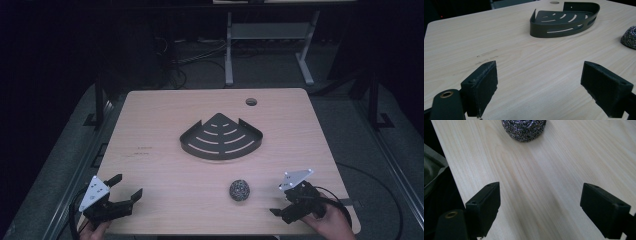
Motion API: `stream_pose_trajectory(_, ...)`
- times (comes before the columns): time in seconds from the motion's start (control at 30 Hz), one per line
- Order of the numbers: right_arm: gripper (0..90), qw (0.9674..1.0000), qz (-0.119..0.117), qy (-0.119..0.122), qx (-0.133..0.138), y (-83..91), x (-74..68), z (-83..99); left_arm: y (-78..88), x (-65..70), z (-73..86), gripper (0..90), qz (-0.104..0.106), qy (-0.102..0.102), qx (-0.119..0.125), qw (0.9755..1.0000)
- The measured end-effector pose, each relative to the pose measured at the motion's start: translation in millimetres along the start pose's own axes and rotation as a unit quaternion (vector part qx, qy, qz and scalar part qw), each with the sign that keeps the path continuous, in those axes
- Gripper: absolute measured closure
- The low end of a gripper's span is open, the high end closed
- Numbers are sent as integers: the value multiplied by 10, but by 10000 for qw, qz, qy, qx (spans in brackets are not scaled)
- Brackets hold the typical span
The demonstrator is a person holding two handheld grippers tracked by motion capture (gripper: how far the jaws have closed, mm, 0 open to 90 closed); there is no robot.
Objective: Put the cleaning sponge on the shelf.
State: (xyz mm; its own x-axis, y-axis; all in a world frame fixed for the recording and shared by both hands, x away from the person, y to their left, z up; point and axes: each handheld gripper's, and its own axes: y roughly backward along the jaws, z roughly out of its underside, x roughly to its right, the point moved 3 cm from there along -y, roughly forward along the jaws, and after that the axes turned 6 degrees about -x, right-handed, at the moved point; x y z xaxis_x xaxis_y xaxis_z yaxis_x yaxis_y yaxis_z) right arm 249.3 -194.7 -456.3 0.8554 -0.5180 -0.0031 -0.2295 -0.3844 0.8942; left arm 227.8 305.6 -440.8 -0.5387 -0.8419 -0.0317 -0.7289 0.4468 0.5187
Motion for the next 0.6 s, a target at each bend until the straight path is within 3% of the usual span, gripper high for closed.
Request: stream_pose_trajectory(0.6, 144, 9989, -112, 448, -36, -82, -66, -363, 18, -15, -5, 133, -15, -3, 26, 10000)
